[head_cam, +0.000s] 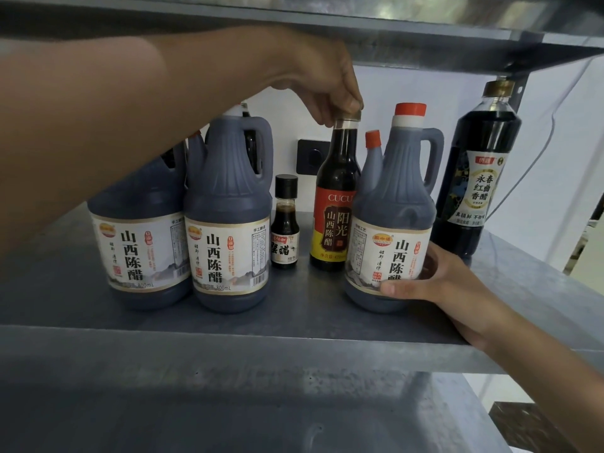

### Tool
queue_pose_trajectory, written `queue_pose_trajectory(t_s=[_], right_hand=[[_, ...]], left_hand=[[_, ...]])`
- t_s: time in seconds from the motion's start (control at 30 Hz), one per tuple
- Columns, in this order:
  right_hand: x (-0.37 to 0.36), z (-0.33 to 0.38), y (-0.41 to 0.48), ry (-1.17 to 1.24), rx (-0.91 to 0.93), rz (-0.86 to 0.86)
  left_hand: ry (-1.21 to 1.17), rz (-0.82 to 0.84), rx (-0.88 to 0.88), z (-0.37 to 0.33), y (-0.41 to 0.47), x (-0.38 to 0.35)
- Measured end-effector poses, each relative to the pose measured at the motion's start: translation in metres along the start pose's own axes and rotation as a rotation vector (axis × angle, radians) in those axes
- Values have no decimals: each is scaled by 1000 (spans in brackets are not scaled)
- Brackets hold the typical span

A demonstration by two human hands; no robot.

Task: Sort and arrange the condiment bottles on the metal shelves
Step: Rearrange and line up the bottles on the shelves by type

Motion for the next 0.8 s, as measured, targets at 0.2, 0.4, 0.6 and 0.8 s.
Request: queue_pose_trajectory(t_s=[0.2,0.4,0.6,0.8], right_hand=[[-1,1,-1,12,-11,-1],[-7,3,-7,19,-10,-46],[-25,8,-10,7,-16,-40],[-58,16,-3,-17,-9,14]], left_hand=[[66,35,16,-4,-2,0],[181,100,92,-15,-24,7],[331,-140,-17,-6,-84,17],[59,-189,-3,5,-112,5]])
Point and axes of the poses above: each hand's wrist, its own y-axis towards the middle knuckle, its own x-axis out of the back of the hand, z = x × y, the point moved 3 cm from there along y, towards the middle knuckle, and after that the axes turned 12 degrees about -x, right-handed, at the moved point
